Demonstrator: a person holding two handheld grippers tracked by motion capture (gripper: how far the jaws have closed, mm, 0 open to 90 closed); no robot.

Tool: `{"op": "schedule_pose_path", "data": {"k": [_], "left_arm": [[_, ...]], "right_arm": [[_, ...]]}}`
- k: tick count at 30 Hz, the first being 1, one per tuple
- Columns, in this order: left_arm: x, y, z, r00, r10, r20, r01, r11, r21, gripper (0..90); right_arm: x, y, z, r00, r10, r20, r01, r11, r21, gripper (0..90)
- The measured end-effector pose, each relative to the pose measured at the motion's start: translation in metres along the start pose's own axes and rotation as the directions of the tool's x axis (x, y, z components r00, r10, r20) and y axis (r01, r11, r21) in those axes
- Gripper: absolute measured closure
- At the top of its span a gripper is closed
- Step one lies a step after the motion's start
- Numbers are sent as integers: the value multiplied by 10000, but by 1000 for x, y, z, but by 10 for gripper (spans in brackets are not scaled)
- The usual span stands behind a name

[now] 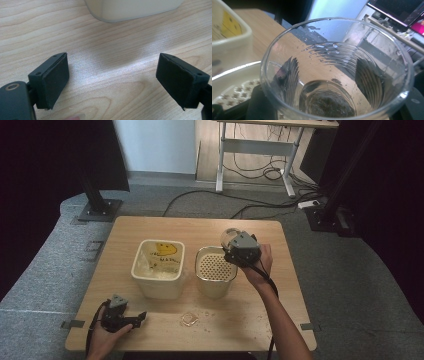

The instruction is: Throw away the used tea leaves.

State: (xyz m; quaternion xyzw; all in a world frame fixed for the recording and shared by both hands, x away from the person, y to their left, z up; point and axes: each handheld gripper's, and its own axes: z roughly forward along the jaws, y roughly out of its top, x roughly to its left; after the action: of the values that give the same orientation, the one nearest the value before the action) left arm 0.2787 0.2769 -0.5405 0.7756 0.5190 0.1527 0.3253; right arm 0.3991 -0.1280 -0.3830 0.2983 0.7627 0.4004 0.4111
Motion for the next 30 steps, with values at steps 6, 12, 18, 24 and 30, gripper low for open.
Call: {"op": "schedule_pose_path", "data": {"k": [6, 12, 18, 24, 30], "left_arm": [[1, 0, 0, 10000, -19, 23, 19, 10000, -2, 116], [0, 0, 0, 10000, -6, -5, 6, 10000, -4, 116], [0, 0, 0, 10000, -6, 0, 6, 10000, -6, 116], [0, 0, 0, 10000, 4, 13, -4, 10000, 11, 116], [1, 0, 0, 10000, 16, 12, -16, 10000, 17, 116]], "right_arm": [[4, 1, 6, 9953, -919, 305, 911, 9955, 275, 357], [7, 4, 6, 9843, -1686, 525, 1666, 9852, 406, 358], [8, 7, 4, 9618, -2598, 858, 2556, 9651, 573, 360], [16, 8, 6, 8665, -4763, 1493, 4647, 8790, 1070, 362], [25, 7, 11, 7570, -6211, 2031, 6036, 7837, 1469, 365]]}}
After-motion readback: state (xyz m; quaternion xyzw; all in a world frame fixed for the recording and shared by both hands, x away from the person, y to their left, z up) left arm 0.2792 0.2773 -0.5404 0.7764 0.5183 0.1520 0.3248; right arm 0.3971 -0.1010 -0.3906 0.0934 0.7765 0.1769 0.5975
